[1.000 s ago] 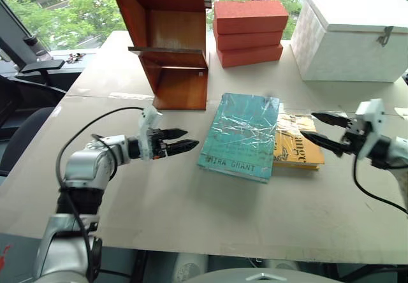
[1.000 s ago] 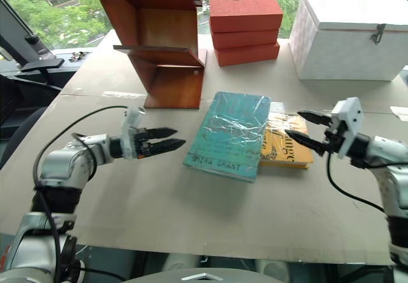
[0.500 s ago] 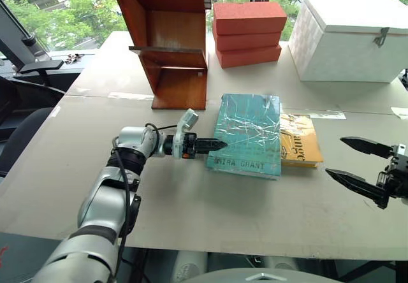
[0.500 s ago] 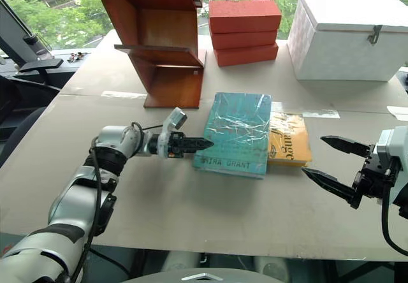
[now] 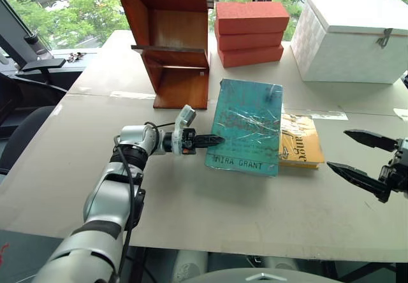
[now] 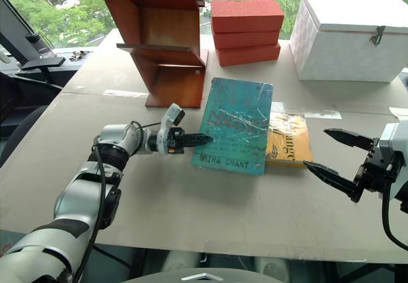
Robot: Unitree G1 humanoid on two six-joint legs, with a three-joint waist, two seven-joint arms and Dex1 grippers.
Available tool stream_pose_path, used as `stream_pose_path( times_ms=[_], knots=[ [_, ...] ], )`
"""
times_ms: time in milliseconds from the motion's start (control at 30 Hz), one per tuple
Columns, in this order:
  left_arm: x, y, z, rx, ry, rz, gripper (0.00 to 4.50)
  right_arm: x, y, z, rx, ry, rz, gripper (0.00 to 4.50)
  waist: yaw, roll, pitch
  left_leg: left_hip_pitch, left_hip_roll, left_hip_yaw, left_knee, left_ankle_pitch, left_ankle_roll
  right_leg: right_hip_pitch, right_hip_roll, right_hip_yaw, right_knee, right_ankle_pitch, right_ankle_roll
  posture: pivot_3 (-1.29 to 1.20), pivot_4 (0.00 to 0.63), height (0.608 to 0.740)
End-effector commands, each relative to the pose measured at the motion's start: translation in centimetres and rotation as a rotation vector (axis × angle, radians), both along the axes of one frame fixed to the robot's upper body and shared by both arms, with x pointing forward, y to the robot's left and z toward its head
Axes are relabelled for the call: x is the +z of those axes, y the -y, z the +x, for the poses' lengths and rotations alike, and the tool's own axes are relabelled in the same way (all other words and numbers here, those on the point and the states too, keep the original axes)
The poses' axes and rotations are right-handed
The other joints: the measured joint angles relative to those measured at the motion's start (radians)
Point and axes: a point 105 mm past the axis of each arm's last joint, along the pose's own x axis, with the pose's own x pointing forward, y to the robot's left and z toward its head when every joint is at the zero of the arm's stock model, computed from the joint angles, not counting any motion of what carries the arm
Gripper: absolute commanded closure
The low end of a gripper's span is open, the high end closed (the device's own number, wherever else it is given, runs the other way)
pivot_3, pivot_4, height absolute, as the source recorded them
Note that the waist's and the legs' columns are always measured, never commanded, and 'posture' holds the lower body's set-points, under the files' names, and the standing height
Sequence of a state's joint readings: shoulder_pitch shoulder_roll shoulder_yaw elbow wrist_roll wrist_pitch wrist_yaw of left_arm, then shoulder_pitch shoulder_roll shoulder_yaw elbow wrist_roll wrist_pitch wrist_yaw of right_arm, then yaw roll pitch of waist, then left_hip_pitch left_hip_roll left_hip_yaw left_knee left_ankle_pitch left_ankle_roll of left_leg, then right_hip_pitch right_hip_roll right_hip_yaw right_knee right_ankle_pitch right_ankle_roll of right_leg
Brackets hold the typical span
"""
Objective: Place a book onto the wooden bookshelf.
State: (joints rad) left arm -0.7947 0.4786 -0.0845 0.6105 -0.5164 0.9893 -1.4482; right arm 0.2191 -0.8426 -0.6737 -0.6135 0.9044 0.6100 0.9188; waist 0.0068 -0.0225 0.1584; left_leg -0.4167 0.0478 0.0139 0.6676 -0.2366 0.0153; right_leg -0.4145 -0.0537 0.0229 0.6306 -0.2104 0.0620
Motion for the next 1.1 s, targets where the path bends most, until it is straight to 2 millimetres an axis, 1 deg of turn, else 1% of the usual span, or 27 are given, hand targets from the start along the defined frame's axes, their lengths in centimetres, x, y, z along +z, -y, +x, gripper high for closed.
stream_pose_path(
  times_ms=[33, 67, 100, 133, 200, 233, 267, 300, 333, 367, 400, 433, 467, 533, 567, 600, 667, 767, 867, 967, 1000, 1033, 1100],
  knots=[
    [7.8, 2.2, -0.2, 0.003, 0.574, 0.006, 4.46, 2.1, 0.5, 0.9, -0.018, 0.088, 0.041, 0.00, 0.007, -0.001, 0.001, 0.000, 0.000, 0.000, 0.000, 0.000, 0.000, 0.000, 0.000, 0.000, 0.000, 0.000, 0.000, 0.00, 0.150, 0.740],
    [9.9, 3.1, -0.1, 0.032, 0.788, 0.053, 4.46, 2.6, 0.5, 1.4, -0.016, 0.105, 0.064, 0.00, 0.012, -0.001, 0.001, -0.001, 0.000, 0.000, 0.000, 0.000, 0.000, 0.000, 0.000, 0.000, 0.000, 0.000, 0.000, 0.00, 0.150, 0.740],
    [11.4, 3.8, -0.3, 0.055, 0.931, 0.077, 4.46, 3.0, 0.5, 1.7, -0.014, 0.115, 0.078, 0.00, 0.013, -0.001, 0.001, -0.001, 0.000, 0.000, 0.000, 0.000, 0.000, 0.000, 0.000, 0.000, -0.001, 0.000, 0.000, 0.00, 0.150, 0.740],
    [12.6, 4.3, -0.5, 0.071, 1.047, 0.100, 4.46, 3.2, 0.5, 2.0, -0.012, 0.122, 0.089, 0.00, 0.013, -0.001, 0.001, -0.001, -0.001, 0.000, 0.000, 0.000, 0.000, 0.000, 0.000, 0.000, -0.001, 0.000, 0.000, 0.00, 0.150, 0.740],
    [14.7, 5.4, -0.8, 0.079, 1.340, 0.192, 4.46, 3.6, 0.4, 2.5, 0.000, 0.131, 0.101, 0.00, 0.012, -0.001, 0.001, -0.001, -0.001, 0.000, 0.001, 0.000, 0.000, 0.002, 0.000, 0.001, -0.002, 0.000, 0.000, 0.00, 0.150, 0.740],
    [15.4, 5.8, -0.9, 0.082, 1.451, 0.224, 4.46, 3.6, 0.3, 2.7, 0.004, 0.134, 0.104, 0.00, 0.012, 0.000, 0.001, 0.000, -0.002, 0.000, 0.001, 0.000, 0.000, 0.002, 0.000, 0.002, -0.003, 0.000, 0.000, 0.00, 0.150, 0.740],
    [16.9, 6.1, -0.6, 0.119, 1.634, 0.304, 4.46, 4.0, 0.2, 3.1, 0.013, 0.145, 0.121, 0.00, 0.011, 0.000, 0.001, 0.000, -0.002, 0.000, 0.001, 0.000, 0.000, 0.003, 0.000, 0.002, -0.003, 0.000, 0.000, 0.00, 0.150, 0.740],
    [18.0, 6.2, -0.3, 0.150, 1.779, 0.377, 4.46, 4.5, 0.1, 3.4, 0.022, 0.157, 0.138, 0.00, 0.009, -0.001, 0.001, 0.001, -0.002, 0.001, 0.000, 0.000, 0.000, 0.003, 0.000, 0.003, -0.003, 0.000, 0.000, 0.00, 0.150, 0.740],
    [18.7, 6.3, -0.1, 0.166, 1.873, 0.423, 4.46, 4.7, 0.0, 3.5, 0.028, 0.164, 0.150, 0.00, 0.008, 0.000, 0.001, 0.001, -0.002, 0.001, 0.001, 0.000, 0.000, 0.003, 0.000, 0.003, -0.003, 0.000, 0.000, 0.00, 0.150, 0.740],
    [19.7, 5.8, 0.7, 0.212, 2.019, 0.543, 4.46, 5.2, -0.1, 3.7, 0.037, 0.177, 0.167, 0.00, 0.006, 0.000, 0.001, 0.001, -0.003, 0.001, 0.000, 0.000, 0.000, 0.003, 0.001, 0.005, -0.003, 0.000, 0.001, 0.00, 0.150, 0.740],
    [20.3, 5.4, 1.3, 0.234, 2.105, 0.617, 4.46, 5.5, -0.2, 3.9, 0.042, 0.184, 0.177, 0.00, 0.005, 0.000, 0.001, 0.002, -0.003, 0.002, 0.000, 0.000, 0.000, 0.003, 0.001, 0.005, -0.003, 0.000, 0.001, 0.00, 0.150, 0.740],
    [20.8, 4.9, 1.9, 0.262, 2.148, 0.676, 4.46, 5.8, -0.3, 4.0, 0.047, 0.191, 0.184, 0.00, 0.004, 0.000, 0.001, 0.001, -0.003, 0.001, 0.000, 0.000, 0.000, 0.003, 0.001, 0.005, -0.003, 0.000, 0.001, 0.00, 0.150, 0.740],
    [21.4, 3.8, 2.7, 0.291, 2.204, 0.796, 4.46, 6.3, -0.4, 4.1, 0.052, 0.206, 0.206, 0.00, 0.002, 0.000, 0.001, 0.002, -0.003, 0.002, 0.000, 0.000, 0.000, 0.003, 0.001, 0.006, -0.003, 0.000, 0.001, 0.00, 0.150, 0.740],
    [22.1, 1.9, 4.1, 0.326, 2.244, 0.970, 4.46, 7.2, -0.5, 4.3, 0.060, 0.229, 0.248, 0.00, 0.000, 0.001, 0.001, 0.002, -0.002, 0.002, -0.001, 0.000, 0.000, 0.002, 0.003, 0.006, -0.003, 0.001, 0.001, 0.00, 0.150, 0.740],
    [22.2, 1.3, 4.4, 0.325, 2.260, 1.027, 4.46, 7.5, -0.6, 4.4, 0.062, 0.235, 0.262, 0.00, 0.001, 0.000, 0.001, 0.002, -0.002, 0.002, -0.002, 0.000, 0.000, 0.002, 0.003, 0.006, -0.003, 0.001, 0.002, 0.00, 0.150, 0.740],
    [22.0, 0.5, 5.0, 0.325, 2.253, 1.095, 4.46, 7.7, -0.6, 4.5, 0.062, 0.240, 0.271, 0.00, 0.001, 0.000, 0.002, 0.002, -0.001, 0.001, -0.002, 0.000, 0.000, 0.002, 0.003, 0.005, -0.003, 0.002, 0.005, 0.00, 0.150, 0.740],
    [21.3, -1.2, 6.1, 0.306, 2.229, 1.238, 4.46, 7.9, -0.6, 4.6, 0.058, 0.245, 0.288, 0.00, 0.005, 0.000, 0.002, 0.001, -0.001, 0.002, -0.002, 0.000, 0.000, 0.001, 0.003, 0.005, -0.003, 0.003, 0.005, 0.00, 0.150, 0.740],
    [20.0, -3.3, 7.2, 0.270, 2.152, 1.383, 4.46, 7.9, -0.7, 4.7, 0.057, 0.243, 0.295, 0.00, 0.011, 0.000, 0.002, 0.000, -0.001, 0.002, -0.002, 0.000, 0.000, 0.001, 0.003, 0.005, -0.003, 0.002, 0.006, 0.00, 0.150, 0.740],
    [19.5, -5.1, 7.7, 0.307, 2.066, 1.451, 4.46, 7.8, -0.9, 4.7, 0.058, 0.239, 0.295, 0.00, 0.010, 0.000, 0.002, -0.001, -0.001, 0.002, -0.002, 0.000, 0.000, 0.001, 0.003, 0.005, -0.004, 0.002, 0.006, 0.00, 0.150, 0.740],
    [18.6, -7.6, 8.1, 0.302, 1.960, 1.576, 4.46, 7.7, -0.7, 4.6, 0.052, 0.236, 0.295, 0.00, 0.006, 0.000, 0.002, 0.000, -0.001, 0.002, -0.002, 0.000, 0.000, 0.001, 0.003, 0.005, -0.003, 0.002, 0.006, 0.00, 0.150, 0.740],
    [18.6, -8.3, 8.1, 0.308, 1.943, 1.613, 4.46, 7.7, -0.6, 4.6, 0.048, 0.235, 0.295, 0.00, 0.003, 0.000, 0.002, 0.001, -0.001, 0.002, -0.002, 0.000, 0.000, 0.001, 0.003, 0.005, -0.002, 0.002, 0.006, 0.00, 0.150, 0.740],
    [18.7, -8.7, 8.1, 0.324, 1.930, 1.629, 4.46, 7.6, -0.5, 4.6, 0.045, 0.233, 0.294, 0.00, 0.000, 0.000, 0.002, 0.002, -0.001, 0.002, -0.002, 0.000, 0.000, 0.001, 0.003, 0.006, -0.001, 0.002, 0.006, 0.00, 0.150, 0.740],
    [18.9, -8.8, 8.0, 0.345, 1.918, 1.633, 4.46, 7.4, -0.4, 4.6, 0.042, 0.230, 0.292, 0.00, -0.002, 0.000, 0.002, 0.003, 0.000, 0.002, -0.001, 0.000, 0.000, 0.001, 0.003, 0.006, 0.003, 0.002, 0.006, 0.00, 0.150, 0.740]
  ],
)
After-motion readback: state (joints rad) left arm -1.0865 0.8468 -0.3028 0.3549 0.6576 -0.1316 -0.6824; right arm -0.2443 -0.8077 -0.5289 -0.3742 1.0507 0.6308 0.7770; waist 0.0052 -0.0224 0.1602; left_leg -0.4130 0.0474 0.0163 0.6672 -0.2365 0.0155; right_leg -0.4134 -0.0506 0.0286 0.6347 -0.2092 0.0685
